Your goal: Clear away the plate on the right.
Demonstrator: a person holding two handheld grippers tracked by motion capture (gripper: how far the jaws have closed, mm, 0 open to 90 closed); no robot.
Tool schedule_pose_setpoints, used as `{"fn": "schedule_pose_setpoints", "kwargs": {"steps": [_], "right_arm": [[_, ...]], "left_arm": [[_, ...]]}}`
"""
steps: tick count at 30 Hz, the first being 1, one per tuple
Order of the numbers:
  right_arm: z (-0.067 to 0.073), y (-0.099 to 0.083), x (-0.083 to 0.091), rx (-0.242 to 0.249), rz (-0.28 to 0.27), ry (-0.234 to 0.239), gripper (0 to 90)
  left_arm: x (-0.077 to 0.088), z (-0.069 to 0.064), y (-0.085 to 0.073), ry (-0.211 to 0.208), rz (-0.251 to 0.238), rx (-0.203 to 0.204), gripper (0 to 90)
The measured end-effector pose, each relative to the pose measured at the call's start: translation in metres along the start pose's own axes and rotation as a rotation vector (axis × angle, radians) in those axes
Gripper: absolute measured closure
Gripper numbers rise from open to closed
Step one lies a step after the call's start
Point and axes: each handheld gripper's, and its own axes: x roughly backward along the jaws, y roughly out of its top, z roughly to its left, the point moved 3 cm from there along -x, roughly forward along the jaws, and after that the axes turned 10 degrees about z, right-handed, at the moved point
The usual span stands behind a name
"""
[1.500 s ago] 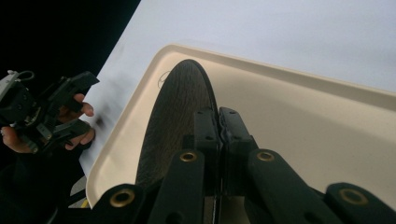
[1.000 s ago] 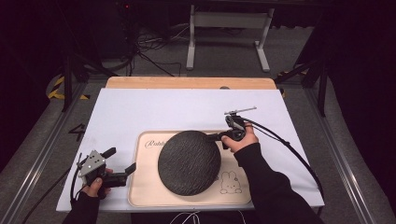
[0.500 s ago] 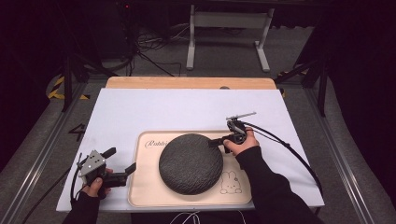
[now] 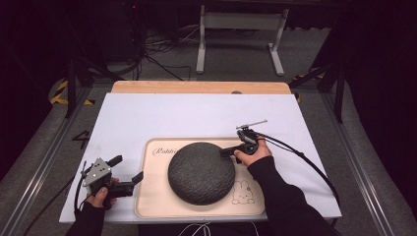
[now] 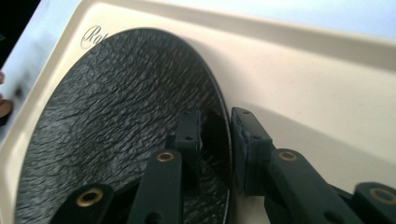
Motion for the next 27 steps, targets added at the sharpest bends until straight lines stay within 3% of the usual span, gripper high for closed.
{"fn": "schedule_pose_setpoints", "kwargs": {"steps": [8, 9, 15, 19, 20, 27], "right_arm": [[0.007, 0.001, 0.017, 0.06, -0.082, -0.038, 62.5], [0.01, 0.001, 0.022, 0.09, -0.119, -0.045, 60.0], [0.02, -0.003, 0.034, 0.199, -0.179, -0.054, 43.7], [0.022, -0.007, 0.04, 0.251, -0.19, -0.086, 34.4], [0.024, -0.01, 0.045, 0.299, -0.204, -0.113, 29.2], [0.029, -0.019, 0.064, 0.38, -0.266, -0.166, 22.1]], "left_arm": [[0.0, 0.0, 0.0, -0.001, -0.001, 0.001, 0.6], [0.0, 0.0, 0.0, -0.001, -0.001, 0.0, 0.6], [0.0, 0.0, 0.0, 0.0, -0.002, 0.003, 0.6], [0.0, 0.0, 0.0, 0.001, -0.003, 0.002, 0.6], [0.0, 0.0, 0.0, 0.002, -0.003, 0.002, 0.6], [0.0, 0.0, 0.0, 0.001, -0.004, 0.003, 0.6]]}}
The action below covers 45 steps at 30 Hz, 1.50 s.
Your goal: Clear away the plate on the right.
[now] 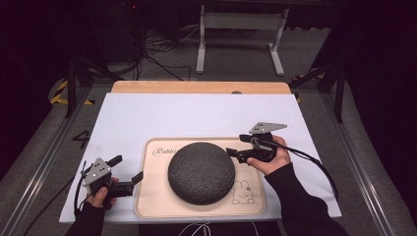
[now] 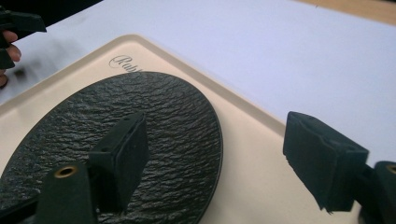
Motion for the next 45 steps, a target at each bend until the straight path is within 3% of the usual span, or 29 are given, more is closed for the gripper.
{"fn": "schedule_pose_setpoints", "kwargs": {"steps": [7, 9, 17, 28, 36, 45], "right_arm": [[0.005, -0.002, 0.018, 0.06, -0.063, -0.024, 20.1], [0.004, -0.005, 0.025, 0.076, -0.127, -0.021, 20.0], [-0.013, -0.024, 0.048, 0.037, -0.177, -0.051, 19.3], [-0.028, -0.05, 0.073, 0.033, -0.221, -0.117, 16.5], [-0.04, -0.073, 0.076, 0.002, -0.242, -0.148, 11.3], [-0.048, -0.1, 0.073, -0.015, -0.311, -0.19, 11.0]], "left_arm": [[0.0, 0.0, 0.0, -0.003, -0.001, 0.003, 0.6], [0.0, 0.0, 0.0, -0.005, -0.001, 0.002, 0.6], [0.0, 0.0, 0.0, -0.003, 0.002, 0.002, 0.6], [0.0, 0.0, 0.0, 0.001, 0.001, 0.0, 0.6], [0.0, 0.0, 0.0, -0.001, 0.001, 0.004, 0.6], [0.001, 0.001, 0.0, -0.005, -0.012, 0.005, 0.5]]}}
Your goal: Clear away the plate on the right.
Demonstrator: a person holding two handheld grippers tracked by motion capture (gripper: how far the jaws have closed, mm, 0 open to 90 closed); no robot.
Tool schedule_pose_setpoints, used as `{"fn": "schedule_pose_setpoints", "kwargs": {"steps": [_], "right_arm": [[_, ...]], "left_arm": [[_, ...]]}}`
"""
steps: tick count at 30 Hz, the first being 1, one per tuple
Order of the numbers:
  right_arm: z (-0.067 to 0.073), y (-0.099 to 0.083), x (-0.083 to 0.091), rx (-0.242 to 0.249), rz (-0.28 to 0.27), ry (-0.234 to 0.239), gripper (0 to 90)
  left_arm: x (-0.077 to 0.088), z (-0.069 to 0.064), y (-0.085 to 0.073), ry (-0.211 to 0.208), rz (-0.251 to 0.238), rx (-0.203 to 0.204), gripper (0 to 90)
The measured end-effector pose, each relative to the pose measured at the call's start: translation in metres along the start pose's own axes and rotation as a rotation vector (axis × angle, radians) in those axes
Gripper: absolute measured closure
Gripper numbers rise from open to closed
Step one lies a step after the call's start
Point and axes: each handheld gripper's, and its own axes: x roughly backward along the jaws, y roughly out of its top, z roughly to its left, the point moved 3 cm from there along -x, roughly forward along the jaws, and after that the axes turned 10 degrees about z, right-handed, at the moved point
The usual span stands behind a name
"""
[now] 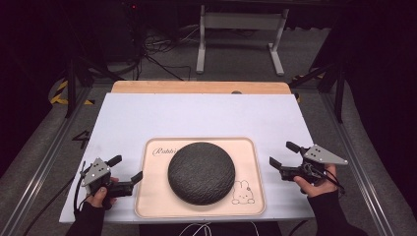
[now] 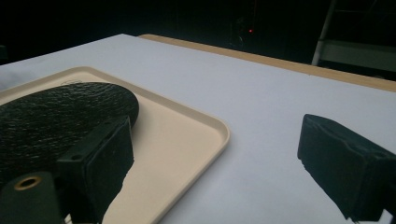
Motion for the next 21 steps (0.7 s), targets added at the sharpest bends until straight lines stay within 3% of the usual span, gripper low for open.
{"fn": "schedule_pose_setpoints", "kwargs": {"steps": [13, 21], "right_arm": [[-0.009, -0.025, 0.0, -0.03, -0.019, -0.039, 11.0], [-0.013, -0.029, 0.0, -0.04, -0.023, -0.049, 11.0]], "left_arm": [[0.003, 0.002, 0.0, -0.012, -0.038, 0.002, 0.4], [0.003, 0.002, 0.0, -0.009, -0.051, -0.005, 0.3]]}}
